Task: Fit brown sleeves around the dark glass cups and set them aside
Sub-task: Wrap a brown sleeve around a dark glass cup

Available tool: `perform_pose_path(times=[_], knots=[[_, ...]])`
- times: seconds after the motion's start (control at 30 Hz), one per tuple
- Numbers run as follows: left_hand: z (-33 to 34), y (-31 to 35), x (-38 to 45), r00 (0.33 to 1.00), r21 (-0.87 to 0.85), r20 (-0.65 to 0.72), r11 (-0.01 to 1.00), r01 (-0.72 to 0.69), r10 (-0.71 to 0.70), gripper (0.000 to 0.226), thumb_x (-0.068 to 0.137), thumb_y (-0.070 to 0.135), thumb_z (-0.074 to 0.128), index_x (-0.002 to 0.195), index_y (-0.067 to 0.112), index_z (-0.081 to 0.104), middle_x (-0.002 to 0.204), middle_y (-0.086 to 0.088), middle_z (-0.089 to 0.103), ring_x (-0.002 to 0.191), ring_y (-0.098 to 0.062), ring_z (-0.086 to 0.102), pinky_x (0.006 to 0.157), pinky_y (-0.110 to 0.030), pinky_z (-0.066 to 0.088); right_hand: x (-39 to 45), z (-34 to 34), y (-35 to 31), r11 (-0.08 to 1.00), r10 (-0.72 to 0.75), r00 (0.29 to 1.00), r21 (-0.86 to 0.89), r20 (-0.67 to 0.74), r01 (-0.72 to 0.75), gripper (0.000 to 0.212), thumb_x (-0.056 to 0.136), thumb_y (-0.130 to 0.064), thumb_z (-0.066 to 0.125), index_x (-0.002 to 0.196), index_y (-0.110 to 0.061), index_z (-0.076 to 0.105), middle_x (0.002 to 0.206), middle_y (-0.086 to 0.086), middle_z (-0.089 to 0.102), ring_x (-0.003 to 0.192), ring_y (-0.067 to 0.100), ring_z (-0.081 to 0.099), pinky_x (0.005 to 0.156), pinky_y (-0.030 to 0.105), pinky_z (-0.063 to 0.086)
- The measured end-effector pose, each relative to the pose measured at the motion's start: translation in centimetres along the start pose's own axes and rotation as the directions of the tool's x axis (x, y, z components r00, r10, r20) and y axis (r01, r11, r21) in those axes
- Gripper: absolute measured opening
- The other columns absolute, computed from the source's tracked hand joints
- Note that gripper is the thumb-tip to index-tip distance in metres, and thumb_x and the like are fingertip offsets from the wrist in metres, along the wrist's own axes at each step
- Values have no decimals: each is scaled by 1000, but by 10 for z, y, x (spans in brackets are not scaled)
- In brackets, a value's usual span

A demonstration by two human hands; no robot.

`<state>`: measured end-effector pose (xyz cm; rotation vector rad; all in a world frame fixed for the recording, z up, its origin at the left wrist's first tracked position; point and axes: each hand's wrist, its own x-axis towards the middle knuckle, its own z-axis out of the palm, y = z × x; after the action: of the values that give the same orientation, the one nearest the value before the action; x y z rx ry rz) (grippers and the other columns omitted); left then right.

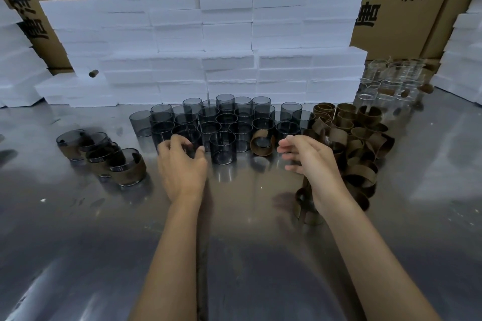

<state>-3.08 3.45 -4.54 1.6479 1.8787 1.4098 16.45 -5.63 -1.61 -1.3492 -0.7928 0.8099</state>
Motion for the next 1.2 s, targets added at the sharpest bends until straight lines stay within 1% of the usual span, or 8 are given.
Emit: perform_pose_path(times=[0.1,0.2,0.3,0.37,0.57,0.83,1.03,1.2], knots=[[-4,11,-5,973,-3,-203,994,-113,110,48,85,27,79,125,16,56,131,-10,55,124,-32,47,106,-46,39,-1,0,1,1000,-3,1000,6,-5,3,21,100,-25,60,89,-19,77,94,1,77,86,9,67,76,26,56],[-4,26,-10,954,-216,-266,957,-196,136,62,78,34,84,128,16,52,118,0,59,111,-24,52,95,-40,47,-2,1,2,999,-38,999,28,-10,38,21,101,-31,61,93,-17,75,91,1,75,83,8,67,75,25,58],[2,48,-27,993,-522,-62,845,-121,104,66,73,41,89,123,31,47,103,16,60,83,-2,57,77,-16,48,-3,4,1,995,-90,995,45,-30,92,27,98,-46,62,101,-20,71,97,-1,72,84,8,69,76,23,60],[9,58,-37,986,-634,91,771,-53,142,65,70,35,92,118,28,50,96,8,68,72,-2,57,72,-17,49,-4,5,1,993,-112,993,40,-32,114,31,94,-54,63,105,-25,67,99,-5,70,87,10,71,76,22,59],[21,67,-55,842,-728,505,617,298,190,70,56,55,87,113,25,59,93,5,79,78,-4,71,63,-14,51,-5,2,-2,998,-60,994,-27,97,62,47,86,-74,57,107,-34,69,104,-7,76,89,17,75,83,36,62],[20,66,-55,742,-692,636,582,427,212,47,67,55,85,98,23,72,93,0,76,83,-16,67,61,-22,50,-5,2,-6,995,-7,956,102,293,-24,75,74,-77,61,116,-16,72,92,16,78,78,28,75,65,33,56],[20,65,-55,700,-669,674,598,442,236,38,76,60,76,96,28,78,103,-3,72,92,-16,64,79,-34,48,-4,11,-3,993,-8,976,114,216,-18,79,84,-83,46,106,-11,73,77,22,75,59,24,70,53,30,55],[17,65,-54,681,-639,682,671,377,266,45,79,65,70,106,31,80,98,7,77,86,-5,70,82,-24,51,0,9,2,985,33,991,165,127,-54,79,104,-64,21,86,-14,79,67,19,73,49,22,68,52,30,55]])
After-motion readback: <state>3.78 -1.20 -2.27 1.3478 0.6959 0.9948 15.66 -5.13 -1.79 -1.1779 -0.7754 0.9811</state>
